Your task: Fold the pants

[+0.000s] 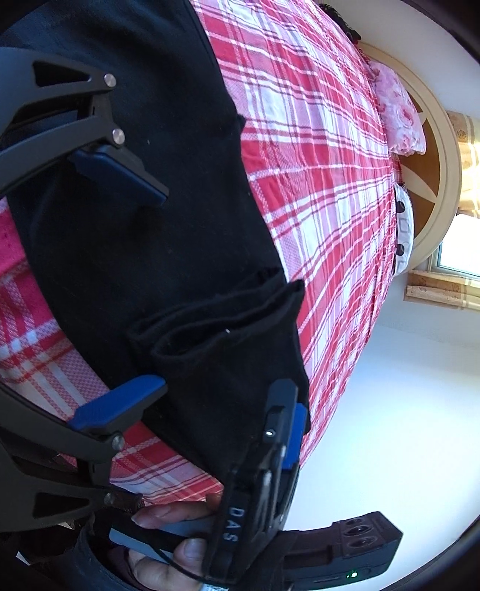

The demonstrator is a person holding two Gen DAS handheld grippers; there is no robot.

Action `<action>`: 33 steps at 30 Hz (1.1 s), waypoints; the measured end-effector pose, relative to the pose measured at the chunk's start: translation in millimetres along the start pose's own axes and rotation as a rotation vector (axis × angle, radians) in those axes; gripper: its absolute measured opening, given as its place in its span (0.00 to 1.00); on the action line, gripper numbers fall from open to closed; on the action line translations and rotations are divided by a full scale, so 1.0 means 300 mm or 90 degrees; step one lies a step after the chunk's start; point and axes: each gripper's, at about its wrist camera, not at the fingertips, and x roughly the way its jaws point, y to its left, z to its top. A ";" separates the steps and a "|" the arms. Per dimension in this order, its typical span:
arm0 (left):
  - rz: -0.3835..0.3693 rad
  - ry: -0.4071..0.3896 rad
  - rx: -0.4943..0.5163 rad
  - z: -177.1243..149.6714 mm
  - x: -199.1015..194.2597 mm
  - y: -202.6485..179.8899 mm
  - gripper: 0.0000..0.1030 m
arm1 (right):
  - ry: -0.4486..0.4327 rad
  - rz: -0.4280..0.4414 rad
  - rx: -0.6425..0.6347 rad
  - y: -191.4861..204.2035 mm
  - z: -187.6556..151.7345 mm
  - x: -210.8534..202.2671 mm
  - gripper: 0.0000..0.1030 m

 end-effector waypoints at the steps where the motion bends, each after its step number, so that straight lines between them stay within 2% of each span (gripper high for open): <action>1: 0.004 -0.001 -0.001 -0.003 -0.005 0.005 0.93 | 0.006 0.003 -0.011 0.019 0.001 0.009 0.58; 4: 0.016 -0.006 -0.003 -0.011 -0.022 0.023 0.93 | 0.025 0.010 -0.049 0.079 -0.012 0.037 0.58; 7: 0.024 -0.018 0.000 -0.030 -0.049 0.035 0.93 | 0.074 0.010 -0.082 0.128 -0.043 0.083 0.58; 9: 0.020 -0.031 -0.005 -0.044 -0.065 0.039 0.93 | 0.069 0.000 -0.099 0.142 -0.056 0.079 0.58; 14: 0.016 -0.052 -0.006 -0.056 -0.075 0.022 0.93 | 0.032 0.063 -0.002 0.074 0.024 0.022 0.58; 17: 0.021 -0.067 0.005 -0.068 -0.097 0.009 0.93 | 0.061 0.066 0.027 0.073 0.076 0.051 0.58; 21: 0.027 -0.080 0.007 -0.099 -0.144 0.015 0.93 | 0.106 0.071 -0.011 0.159 0.065 0.103 0.58; 22: 0.028 -0.081 0.004 -0.104 -0.152 0.020 0.93 | 0.120 0.071 -0.028 0.182 0.051 0.118 0.55; 24: 0.029 -0.082 -0.003 -0.112 -0.167 0.036 0.93 | 0.146 0.066 -0.054 0.215 0.013 0.144 0.27; 27: 0.030 -0.083 -0.020 -0.118 -0.182 0.062 0.93 | 0.144 0.057 -0.088 0.248 -0.025 0.123 0.11; 31: 0.026 -0.094 -0.032 -0.117 -0.202 0.084 0.93 | 0.126 0.073 -0.099 0.260 -0.035 0.067 0.09; 33: 0.025 -0.093 -0.031 -0.116 -0.196 0.085 0.93 | 0.140 0.066 -0.100 0.250 -0.062 0.111 0.09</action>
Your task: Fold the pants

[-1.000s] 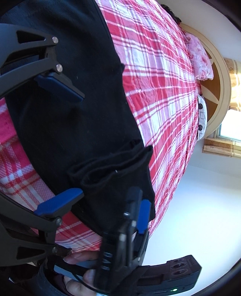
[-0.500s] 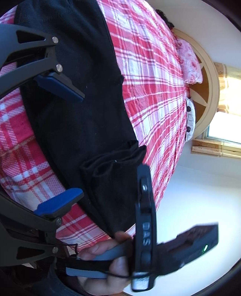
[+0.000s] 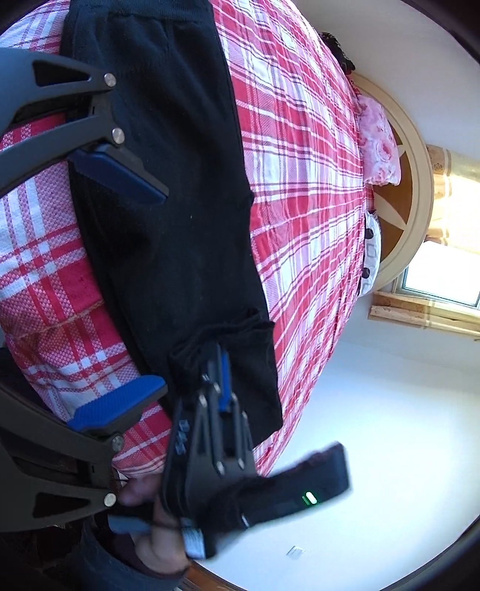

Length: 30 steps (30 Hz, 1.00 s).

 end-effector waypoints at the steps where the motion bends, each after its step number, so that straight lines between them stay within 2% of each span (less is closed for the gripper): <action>1: 0.000 0.002 0.000 -0.003 0.001 0.000 0.93 | -0.007 0.011 0.004 -0.008 -0.004 0.017 0.10; 4: 0.004 0.005 0.006 -0.009 -0.007 0.003 0.93 | -0.015 0.030 0.018 -0.021 0.004 0.006 0.15; 6: 0.012 0.002 0.003 -0.010 -0.021 0.016 0.93 | -0.038 0.041 0.039 -0.033 0.014 -0.036 0.34; 8: 0.024 -0.002 -0.002 -0.011 -0.033 0.037 0.93 | -0.076 0.050 0.047 -0.031 0.016 -0.081 0.44; 9: 0.033 -0.003 -0.005 -0.012 -0.038 0.048 0.93 | -0.068 0.059 0.043 -0.024 0.015 -0.076 0.49; 12: 0.066 -0.007 -0.023 -0.003 -0.049 0.113 0.93 | 0.012 0.043 0.005 0.009 -0.017 0.028 0.50; 15: 0.123 -0.015 -0.033 0.006 -0.081 0.200 0.93 | -0.009 0.012 -0.035 0.052 -0.019 0.011 0.51; 19: 0.199 -0.021 -0.065 0.011 -0.140 0.357 0.93 | -0.040 0.032 -0.015 0.039 -0.008 -0.041 0.51; 23: 0.284 -0.017 -0.097 0.004 -0.186 0.526 0.94 | -0.083 0.019 -0.002 0.037 -0.002 -0.085 0.51; 27: 0.309 -0.007 -0.148 -0.020 -0.187 0.666 0.96 | -0.099 0.041 -0.011 0.081 0.014 -0.086 0.51; 30: 0.291 0.010 -0.186 -0.048 -0.166 0.730 0.96 | -0.093 0.053 -0.036 0.134 0.020 -0.063 0.51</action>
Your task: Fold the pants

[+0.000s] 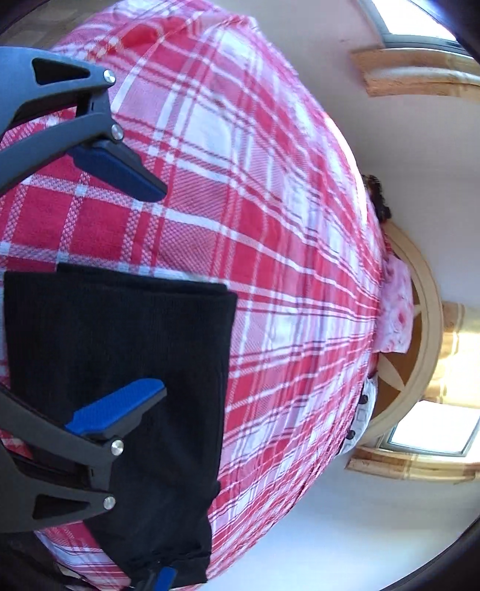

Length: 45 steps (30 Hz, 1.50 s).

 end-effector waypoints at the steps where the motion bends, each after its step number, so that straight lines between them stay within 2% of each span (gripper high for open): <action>1: -0.018 0.011 -0.008 -0.006 0.021 0.007 0.96 | 0.005 0.002 -0.005 0.013 -0.003 0.010 0.51; 4: -0.045 0.028 -0.016 -0.020 0.049 -0.006 0.96 | 0.026 0.001 -0.012 0.044 -0.019 0.054 0.51; 10: -0.060 0.024 0.000 -0.014 0.066 -0.050 0.96 | 0.042 0.013 -0.008 0.086 -0.033 0.098 0.51; 13: -0.040 0.049 0.016 -0.006 0.101 -0.062 0.96 | 0.041 0.018 -0.007 0.101 -0.027 0.105 0.51; 18: -0.033 0.071 0.031 -0.002 0.113 -0.073 1.00 | 0.042 0.015 0.000 0.106 -0.025 0.118 0.51; 19: -0.035 0.071 0.031 -0.003 0.110 -0.071 0.98 | 0.043 0.013 0.002 0.104 -0.025 0.122 0.51; 21: -0.033 0.062 0.033 -0.006 0.088 -0.064 0.85 | 0.047 0.012 0.010 0.097 -0.028 0.129 0.51; 22: -0.035 0.058 0.036 -0.008 0.078 -0.061 0.68 | 0.046 0.013 0.015 0.094 -0.029 0.129 0.51; 23: -0.048 0.053 0.043 -0.011 0.059 -0.059 0.56 | 0.044 0.015 0.017 0.092 -0.031 0.127 0.51; 24: -0.054 0.052 0.048 -0.013 0.052 -0.058 0.54 | 0.044 0.016 0.019 0.091 -0.034 0.126 0.51; 26: -0.074 0.052 0.062 -0.016 0.042 -0.063 0.41 | 0.044 0.018 0.022 0.090 -0.040 0.129 0.51; 32: -0.089 0.049 0.050 -0.005 0.045 -0.072 0.26 | 0.041 0.010 0.016 0.100 -0.048 0.135 0.51; 34: -0.108 0.046 0.035 0.000 0.040 -0.063 0.22 | 0.039 0.011 0.018 0.098 -0.052 0.132 0.51; 40: -0.164 0.012 -0.012 0.023 -0.038 -0.042 0.20 | 0.030 0.018 0.029 0.094 -0.053 0.118 0.51; 45: -0.207 -0.040 -0.003 0.089 -0.181 -0.112 0.20 | -0.016 0.016 0.069 0.059 -0.041 0.057 0.51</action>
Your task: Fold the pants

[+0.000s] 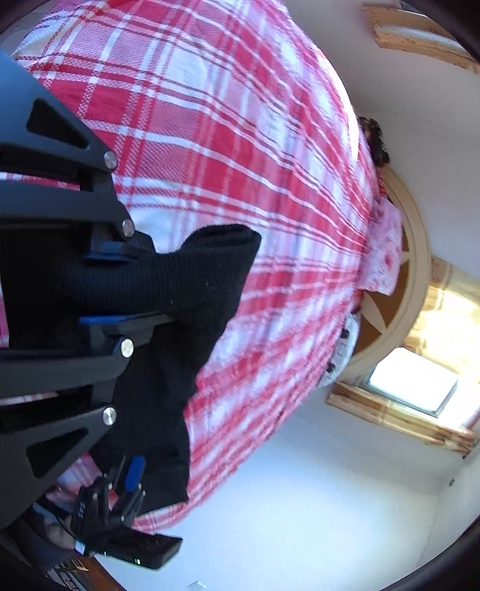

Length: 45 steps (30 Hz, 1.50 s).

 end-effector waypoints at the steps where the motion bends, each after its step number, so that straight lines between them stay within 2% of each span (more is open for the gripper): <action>1: -0.007 -0.009 0.006 0.014 -0.018 -0.022 0.20 | -0.011 -0.005 0.011 -0.012 0.003 -0.019 0.51; 5: -0.063 -0.052 0.040 0.098 -0.106 -0.167 0.20 | -0.069 -0.054 0.066 -0.091 0.008 -0.122 0.51; 10: -0.130 -0.067 0.079 0.185 -0.131 -0.358 0.20 | -0.127 -0.145 0.168 -0.242 -0.030 -0.247 0.52; 13: -0.178 -0.067 0.096 0.232 -0.123 -0.475 0.20 | -0.159 -0.175 0.241 -0.338 -0.072 -0.317 0.52; 19: -0.213 -0.050 0.138 0.289 -0.035 -0.742 0.20 | -0.210 -0.214 0.340 -0.470 -0.172 -0.438 0.53; 25: -0.217 -0.005 0.223 0.213 0.155 -1.014 0.20 | -0.248 -0.239 0.408 -0.572 -0.225 -0.533 0.54; 28: -0.211 0.034 0.259 0.128 0.282 -1.120 0.20 | -0.272 -0.265 0.434 -0.624 -0.257 -0.593 0.54; 30: -0.203 0.068 0.315 0.042 0.361 -1.206 0.21 | -0.276 -0.269 0.459 -0.654 -0.281 -0.614 0.56; 33: -0.180 0.110 0.366 -0.068 0.441 -1.275 0.36 | -0.275 -0.269 0.490 -0.695 -0.304 -0.626 0.56; 34: -0.172 0.112 0.378 -0.099 0.443 -1.277 0.44 | -0.278 -0.271 0.494 -0.702 -0.312 -0.633 0.56; 36: -0.179 0.095 0.381 -0.119 0.396 -1.271 0.55 | -0.285 -0.282 0.495 -0.707 -0.321 -0.651 0.57; 38: -0.170 0.053 0.377 -0.113 0.334 -1.227 0.77 | -0.300 -0.288 0.500 -0.715 -0.329 -0.670 0.57; 39: -0.158 0.024 0.371 -0.105 0.297 -1.193 0.80 | -0.308 -0.290 0.502 -0.718 -0.330 -0.676 0.57; 41: -0.140 -0.004 0.360 -0.093 0.266 -1.132 0.90 | -0.329 -0.295 0.497 -0.709 -0.328 -0.697 0.57; 43: -0.100 -0.008 0.349 -0.101 0.257 -1.052 0.90 | -0.337 -0.279 0.470 -0.684 -0.307 -0.706 0.57; 45: -0.074 0.001 0.332 -0.115 0.283 -0.994 0.90 | -0.297 -0.239 0.412 -0.639 -0.265 -0.678 0.60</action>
